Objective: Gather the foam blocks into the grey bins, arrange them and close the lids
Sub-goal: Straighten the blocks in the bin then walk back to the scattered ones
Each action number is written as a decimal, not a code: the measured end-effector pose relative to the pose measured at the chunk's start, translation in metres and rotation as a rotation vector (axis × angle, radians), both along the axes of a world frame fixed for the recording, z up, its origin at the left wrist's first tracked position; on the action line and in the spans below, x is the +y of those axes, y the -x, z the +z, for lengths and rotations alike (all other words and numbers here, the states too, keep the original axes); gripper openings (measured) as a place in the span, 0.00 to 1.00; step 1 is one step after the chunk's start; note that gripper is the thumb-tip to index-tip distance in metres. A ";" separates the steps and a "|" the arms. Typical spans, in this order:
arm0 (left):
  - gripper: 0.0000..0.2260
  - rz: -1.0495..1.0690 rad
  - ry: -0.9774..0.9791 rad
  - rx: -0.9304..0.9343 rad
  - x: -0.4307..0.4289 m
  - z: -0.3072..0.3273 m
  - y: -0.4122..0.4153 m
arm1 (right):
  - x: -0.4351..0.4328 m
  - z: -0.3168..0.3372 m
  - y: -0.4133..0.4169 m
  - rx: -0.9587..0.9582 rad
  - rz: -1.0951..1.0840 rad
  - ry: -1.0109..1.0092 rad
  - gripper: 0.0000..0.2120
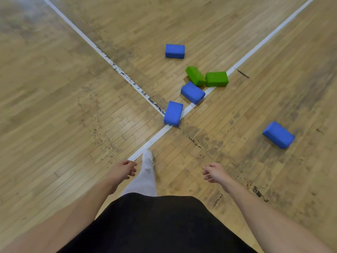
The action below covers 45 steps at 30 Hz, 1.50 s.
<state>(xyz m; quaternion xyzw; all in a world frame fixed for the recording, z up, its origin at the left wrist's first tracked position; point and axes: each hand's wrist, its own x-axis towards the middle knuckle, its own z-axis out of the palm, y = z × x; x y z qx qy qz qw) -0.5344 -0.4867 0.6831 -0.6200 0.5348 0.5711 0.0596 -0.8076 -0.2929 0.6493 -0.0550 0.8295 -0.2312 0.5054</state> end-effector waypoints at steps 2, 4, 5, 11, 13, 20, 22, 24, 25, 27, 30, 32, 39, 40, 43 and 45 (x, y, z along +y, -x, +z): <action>0.09 0.013 -0.014 -0.004 -0.043 -0.015 0.021 | -0.037 -0.009 0.020 0.014 0.016 -0.031 0.06; 0.09 0.032 -0.032 -0.013 -0.093 -0.027 0.043 | -0.074 -0.015 0.039 0.009 0.000 -0.059 0.07; 0.10 0.022 -0.052 -0.032 -0.117 -0.029 0.054 | -0.092 -0.013 0.047 -0.003 -0.007 -0.077 0.07; 0.09 -0.094 -0.059 -0.052 -0.234 -0.017 0.139 | -0.198 0.004 0.109 0.001 -0.031 -0.033 0.06; 0.10 -0.138 -0.059 -0.038 -0.258 -0.010 0.170 | -0.226 0.007 0.131 0.019 -0.006 -0.017 0.06; 0.09 -0.252 -0.010 -0.035 -0.305 -0.023 0.290 | -0.298 0.000 0.239 0.042 0.159 0.027 0.06; 0.09 -0.296 0.027 -0.062 -0.311 -0.041 0.326 | -0.311 -0.023 0.278 0.046 0.218 0.027 0.05; 0.09 -0.343 0.061 -0.110 -0.314 -0.067 0.360 | -0.325 -0.053 0.317 0.045 0.322 0.020 0.04; 0.09 -0.380 0.074 -0.126 -0.316 -0.084 0.378 | -0.333 -0.071 0.337 0.053 0.379 0.030 0.05; 0.09 -0.480 0.094 -0.160 -0.321 -0.123 0.411 | -0.351 -0.112 0.370 0.088 0.465 0.043 0.07; 0.09 -0.570 0.141 -0.172 -0.329 -0.202 0.454 | -0.382 -0.187 0.403 0.143 0.625 0.037 0.09; 0.09 -0.615 0.160 -0.164 -0.338 -0.268 0.473 | -0.402 -0.250 0.414 0.183 0.721 0.045 0.10; 0.14 -0.900 0.383 -0.281 -0.369 -0.520 0.472 | -0.444 -0.497 0.405 0.252 0.897 0.061 0.10; 0.16 -0.937 0.406 -0.307 -0.372 -0.551 0.469 | -0.447 -0.527 0.401 0.246 0.903 0.049 0.11; 0.25 -0.949 0.457 -0.362 -0.383 -0.624 0.464 | -0.454 -0.599 0.392 0.208 0.903 0.004 0.19; 0.34 -0.762 0.402 -0.354 -0.388 -0.662 0.465 | -0.458 -0.640 0.385 0.164 0.858 -0.006 0.25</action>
